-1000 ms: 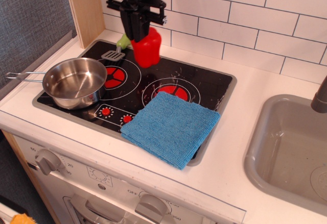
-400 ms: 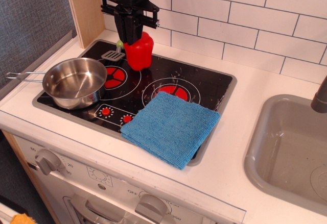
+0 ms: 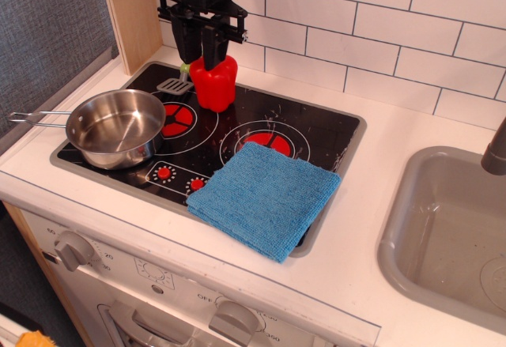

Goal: Move the red pepper next to the green spatula.

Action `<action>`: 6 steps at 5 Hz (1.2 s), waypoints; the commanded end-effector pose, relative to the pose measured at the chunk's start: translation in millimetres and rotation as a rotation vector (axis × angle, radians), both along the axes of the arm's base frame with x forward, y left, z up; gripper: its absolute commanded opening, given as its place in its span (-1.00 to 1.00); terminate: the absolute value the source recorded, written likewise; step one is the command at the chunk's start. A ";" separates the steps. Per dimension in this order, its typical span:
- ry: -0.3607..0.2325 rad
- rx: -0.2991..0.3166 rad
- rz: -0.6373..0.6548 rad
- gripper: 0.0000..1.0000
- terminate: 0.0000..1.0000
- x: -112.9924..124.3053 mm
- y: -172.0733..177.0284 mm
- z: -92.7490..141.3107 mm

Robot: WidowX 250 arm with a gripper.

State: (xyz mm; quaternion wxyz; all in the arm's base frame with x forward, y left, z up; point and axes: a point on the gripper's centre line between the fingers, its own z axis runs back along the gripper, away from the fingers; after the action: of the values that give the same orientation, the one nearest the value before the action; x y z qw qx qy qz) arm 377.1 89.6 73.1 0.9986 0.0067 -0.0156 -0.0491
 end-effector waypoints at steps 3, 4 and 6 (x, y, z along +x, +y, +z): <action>-0.184 0.074 0.137 1.00 -1.00 -30.2 -10.6 70.4; -0.138 0.009 0.140 1.00 -1.00 -33.5 -10.7 65.5; -0.138 0.009 0.140 1.00 -1.00 -33.5 -10.7 65.5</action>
State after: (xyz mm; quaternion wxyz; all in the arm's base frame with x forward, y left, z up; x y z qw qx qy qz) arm 349.3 76.3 117.3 0.9981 0.0094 -0.0560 0.0243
